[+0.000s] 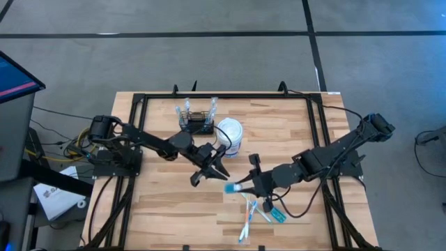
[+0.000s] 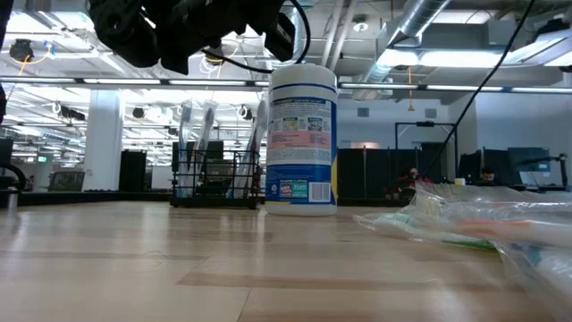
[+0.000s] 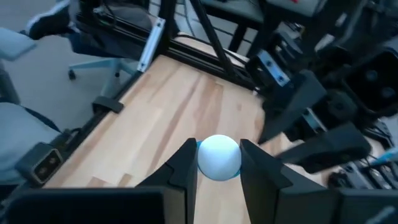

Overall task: Pick & Place toothbrushing station
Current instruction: Put the top blue mouthwash into the mesh organizer

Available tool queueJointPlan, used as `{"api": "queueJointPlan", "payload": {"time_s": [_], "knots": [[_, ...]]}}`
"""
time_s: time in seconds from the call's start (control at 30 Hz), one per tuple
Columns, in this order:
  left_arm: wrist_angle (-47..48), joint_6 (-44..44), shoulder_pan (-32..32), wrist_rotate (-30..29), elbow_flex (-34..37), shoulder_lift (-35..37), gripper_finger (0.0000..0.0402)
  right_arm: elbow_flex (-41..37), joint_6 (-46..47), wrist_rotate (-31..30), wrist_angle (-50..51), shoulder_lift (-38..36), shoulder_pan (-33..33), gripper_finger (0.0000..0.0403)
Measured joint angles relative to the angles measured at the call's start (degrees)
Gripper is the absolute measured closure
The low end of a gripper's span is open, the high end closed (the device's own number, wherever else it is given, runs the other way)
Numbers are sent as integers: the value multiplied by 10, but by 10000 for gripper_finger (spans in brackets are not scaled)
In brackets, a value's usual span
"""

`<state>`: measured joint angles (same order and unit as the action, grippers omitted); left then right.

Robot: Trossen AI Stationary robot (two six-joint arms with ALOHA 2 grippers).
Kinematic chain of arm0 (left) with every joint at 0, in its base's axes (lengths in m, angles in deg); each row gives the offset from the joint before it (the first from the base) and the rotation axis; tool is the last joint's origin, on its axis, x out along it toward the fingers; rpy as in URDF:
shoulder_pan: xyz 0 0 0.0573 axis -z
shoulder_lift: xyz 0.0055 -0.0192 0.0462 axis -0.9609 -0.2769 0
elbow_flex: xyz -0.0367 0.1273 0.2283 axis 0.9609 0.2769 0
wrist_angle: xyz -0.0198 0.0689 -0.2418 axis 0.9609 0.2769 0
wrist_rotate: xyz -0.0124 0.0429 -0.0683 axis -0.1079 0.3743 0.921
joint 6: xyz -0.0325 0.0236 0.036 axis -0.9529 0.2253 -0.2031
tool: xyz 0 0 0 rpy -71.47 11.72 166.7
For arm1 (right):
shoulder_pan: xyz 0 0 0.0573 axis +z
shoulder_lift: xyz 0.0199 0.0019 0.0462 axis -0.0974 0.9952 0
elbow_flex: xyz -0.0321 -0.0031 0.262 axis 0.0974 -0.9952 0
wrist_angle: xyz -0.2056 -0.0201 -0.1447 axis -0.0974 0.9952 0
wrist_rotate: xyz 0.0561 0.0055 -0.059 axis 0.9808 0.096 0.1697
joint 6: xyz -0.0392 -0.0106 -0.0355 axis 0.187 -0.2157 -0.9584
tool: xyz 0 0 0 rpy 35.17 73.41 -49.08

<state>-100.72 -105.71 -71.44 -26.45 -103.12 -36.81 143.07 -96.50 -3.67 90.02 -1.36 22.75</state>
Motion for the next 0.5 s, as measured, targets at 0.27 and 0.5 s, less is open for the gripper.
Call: {"api": "queueJointPlan", "payload": {"time_s": [0.27,0.5], "knots": [[0,-15,1,31,0,-2,343,0,-18,27,-15,0,-1,321],[0,-22,8,68,-13,-2,323,0,-18,65,-19,0,-9,321]]}}
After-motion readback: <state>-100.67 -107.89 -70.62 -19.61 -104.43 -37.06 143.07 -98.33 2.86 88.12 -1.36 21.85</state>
